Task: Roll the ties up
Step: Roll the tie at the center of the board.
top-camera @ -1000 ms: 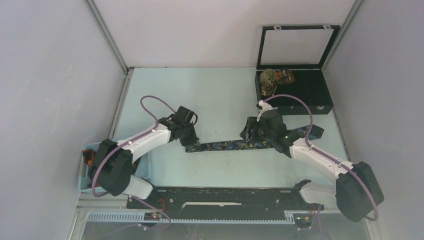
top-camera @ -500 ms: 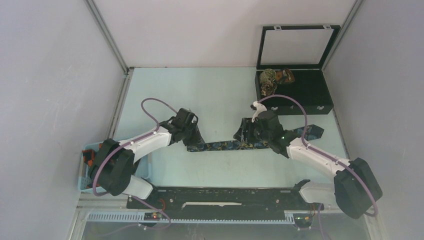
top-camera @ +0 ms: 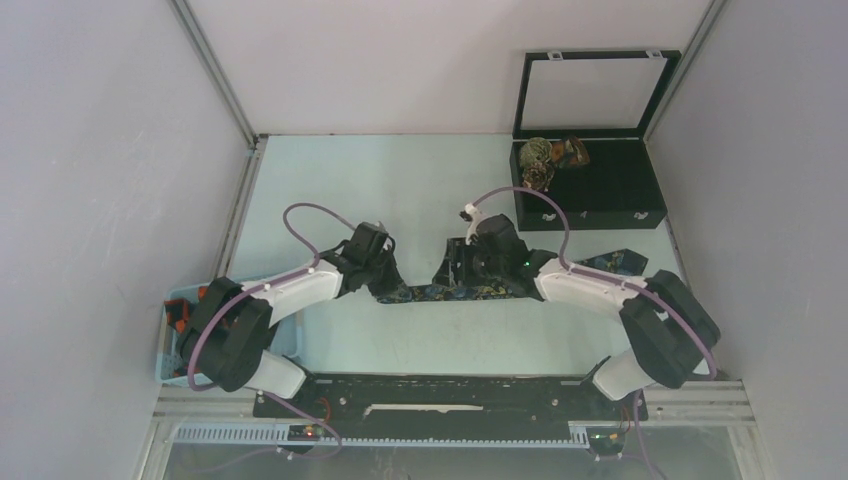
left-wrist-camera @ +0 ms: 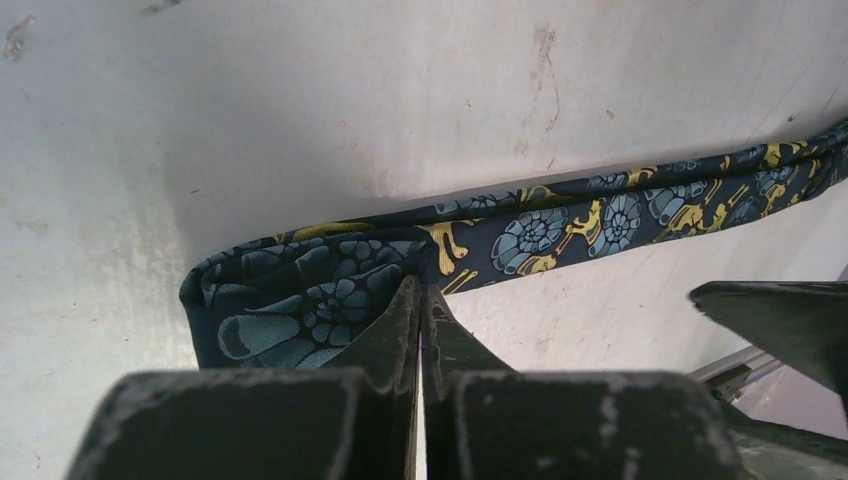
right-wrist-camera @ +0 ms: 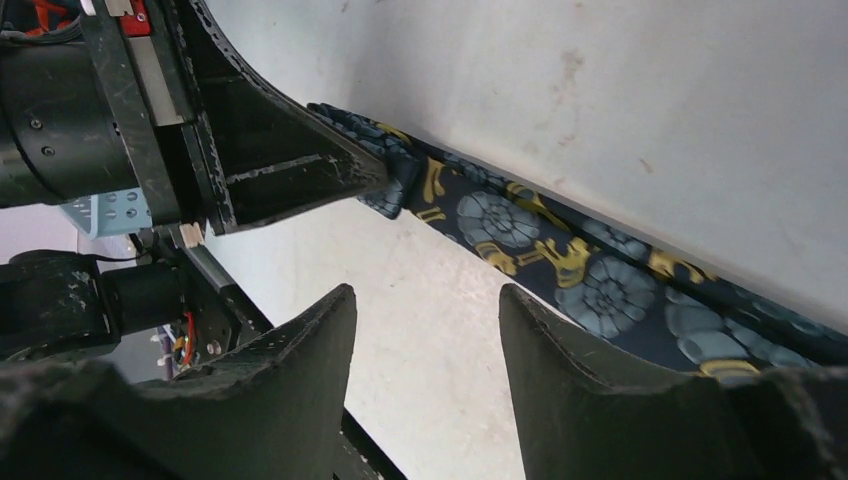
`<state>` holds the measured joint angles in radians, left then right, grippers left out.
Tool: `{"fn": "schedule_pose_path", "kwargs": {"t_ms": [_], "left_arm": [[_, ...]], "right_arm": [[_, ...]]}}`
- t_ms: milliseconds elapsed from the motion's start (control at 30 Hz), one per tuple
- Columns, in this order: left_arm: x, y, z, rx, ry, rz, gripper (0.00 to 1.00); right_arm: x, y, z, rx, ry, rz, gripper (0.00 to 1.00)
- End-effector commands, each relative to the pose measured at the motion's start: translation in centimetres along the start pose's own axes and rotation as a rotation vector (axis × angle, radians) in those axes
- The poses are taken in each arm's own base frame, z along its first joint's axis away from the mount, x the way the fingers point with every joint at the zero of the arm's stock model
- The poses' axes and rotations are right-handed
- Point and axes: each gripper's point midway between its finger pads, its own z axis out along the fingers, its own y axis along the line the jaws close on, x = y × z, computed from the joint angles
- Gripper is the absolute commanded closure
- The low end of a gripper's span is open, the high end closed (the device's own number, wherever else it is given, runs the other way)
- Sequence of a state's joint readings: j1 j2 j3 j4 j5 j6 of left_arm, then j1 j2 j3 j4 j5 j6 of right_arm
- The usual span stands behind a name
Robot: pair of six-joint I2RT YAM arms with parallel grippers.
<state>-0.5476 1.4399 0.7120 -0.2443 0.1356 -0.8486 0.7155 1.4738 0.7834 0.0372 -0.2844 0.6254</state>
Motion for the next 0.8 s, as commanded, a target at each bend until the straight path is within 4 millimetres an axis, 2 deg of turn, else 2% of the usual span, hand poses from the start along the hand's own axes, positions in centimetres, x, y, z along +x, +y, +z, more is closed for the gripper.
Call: {"fn": "schedule_pose_path", "kwargs": {"t_ms": [0, 267, 767], "left_arm": [[-0.6, -0.9, -0.5, 0.042, -0.037, 0.009, 1.0], [-0.7, 0.0, -0.8, 0.012, -0.068, -0.002, 1.0], [-0.8, 0.7, -1.4, -0.009, -0.096, -0.006, 1.0]], "right_arm": [[-1.5, 3.4, 1.6, -0.098, -0.006, -0.008, 0.43], [-0.3, 5.2, 4.4, -0.148, 0.076, 0.007, 0.49], [1.6, 5.3, 7.8, -0.156, 0.177, 0.037, 0.56]]}}
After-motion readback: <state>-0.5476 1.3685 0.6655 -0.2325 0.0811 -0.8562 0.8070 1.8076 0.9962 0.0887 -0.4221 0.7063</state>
